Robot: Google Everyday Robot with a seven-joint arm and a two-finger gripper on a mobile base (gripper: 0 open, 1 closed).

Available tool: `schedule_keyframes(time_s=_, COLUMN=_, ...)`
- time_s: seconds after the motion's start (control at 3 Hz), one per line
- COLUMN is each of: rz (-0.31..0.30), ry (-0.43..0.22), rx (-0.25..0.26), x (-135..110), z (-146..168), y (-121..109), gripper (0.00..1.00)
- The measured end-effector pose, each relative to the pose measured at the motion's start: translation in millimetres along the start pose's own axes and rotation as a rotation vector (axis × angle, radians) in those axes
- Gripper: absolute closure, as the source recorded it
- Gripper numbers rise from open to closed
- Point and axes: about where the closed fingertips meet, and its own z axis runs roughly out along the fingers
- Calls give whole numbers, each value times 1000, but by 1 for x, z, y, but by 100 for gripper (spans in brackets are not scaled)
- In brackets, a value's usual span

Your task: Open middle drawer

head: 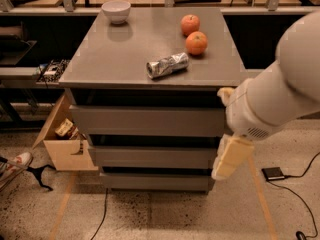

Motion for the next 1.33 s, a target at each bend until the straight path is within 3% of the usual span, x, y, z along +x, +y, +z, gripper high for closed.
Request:
schedule_keyframes(time_s=0.33, rz=14, ry=-15, rx=-68, x=8, z=79, y=20, gripper=0)
schedule_keyframes(time_s=0.67, rz=62, ry=-92, rx=-137, x=12, z=158, y=40, gripper=0)
schedule_keyframes(time_s=1.33, rz=70, ry=-65, rx=-109, x=19, z=169, y=40, gripper=0)
